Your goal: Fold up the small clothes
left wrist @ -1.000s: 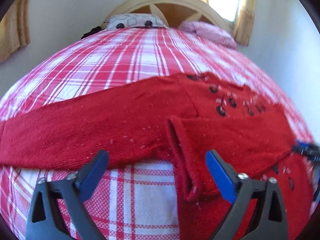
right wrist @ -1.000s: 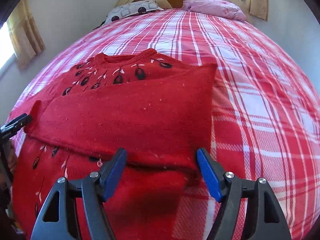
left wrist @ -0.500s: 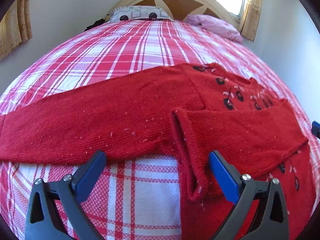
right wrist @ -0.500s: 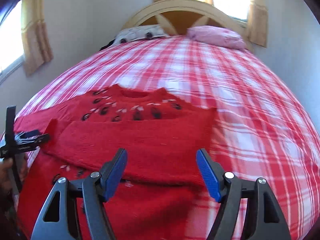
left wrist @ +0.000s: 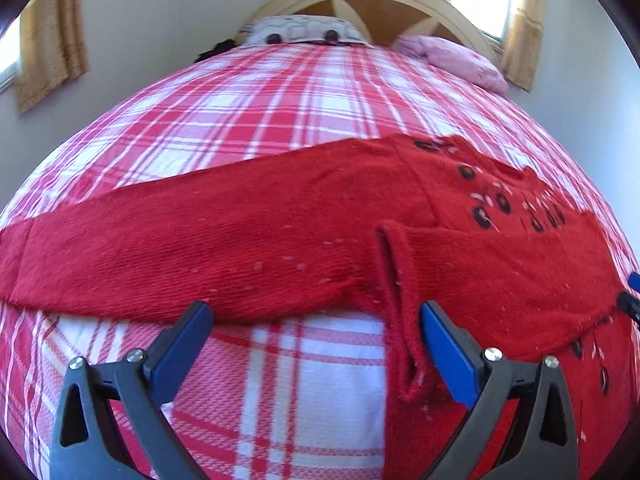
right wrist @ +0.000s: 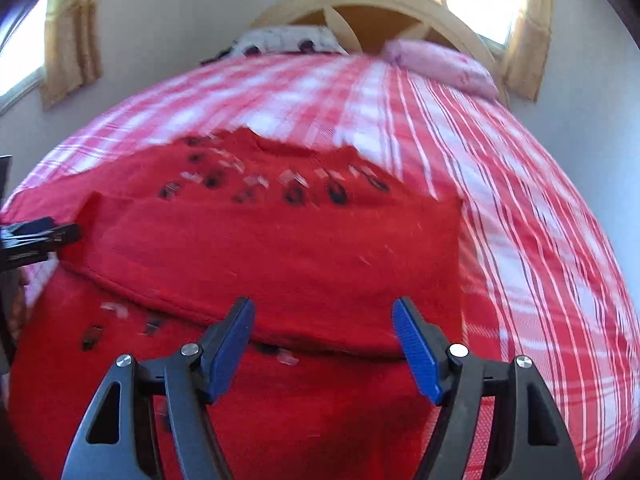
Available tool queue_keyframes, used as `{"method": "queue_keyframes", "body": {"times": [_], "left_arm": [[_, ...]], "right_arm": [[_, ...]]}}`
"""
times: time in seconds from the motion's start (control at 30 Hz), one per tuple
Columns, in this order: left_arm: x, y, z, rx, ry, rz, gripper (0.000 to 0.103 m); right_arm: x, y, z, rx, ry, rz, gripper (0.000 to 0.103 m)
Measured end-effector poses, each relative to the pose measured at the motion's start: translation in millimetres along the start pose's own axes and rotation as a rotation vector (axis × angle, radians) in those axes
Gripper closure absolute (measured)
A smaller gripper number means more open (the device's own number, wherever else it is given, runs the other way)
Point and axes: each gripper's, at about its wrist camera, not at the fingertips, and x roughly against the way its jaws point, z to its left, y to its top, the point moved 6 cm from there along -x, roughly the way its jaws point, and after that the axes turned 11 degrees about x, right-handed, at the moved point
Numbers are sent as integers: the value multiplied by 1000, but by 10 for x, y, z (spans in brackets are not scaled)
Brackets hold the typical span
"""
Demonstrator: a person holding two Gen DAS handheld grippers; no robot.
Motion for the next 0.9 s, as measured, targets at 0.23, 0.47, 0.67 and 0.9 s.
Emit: {"method": "queue_keyframes", "body": {"times": [0.23,0.47,0.67,0.9], "left_arm": [[-38,-20,-6,-19,8,21,0],[-45,-38,-30,-46,28,18,0],[-63,-39,-11,-37,16,30,0],[-74,-47,-14,-37,15,34,0]], "right_arm": [[-351,-101,158,-34,-12,111,30],[-169,215,537,-23,59,17,30],[-465,159,994,13,122,60,30],[-443,123,990,-4,125,43,30]]}}
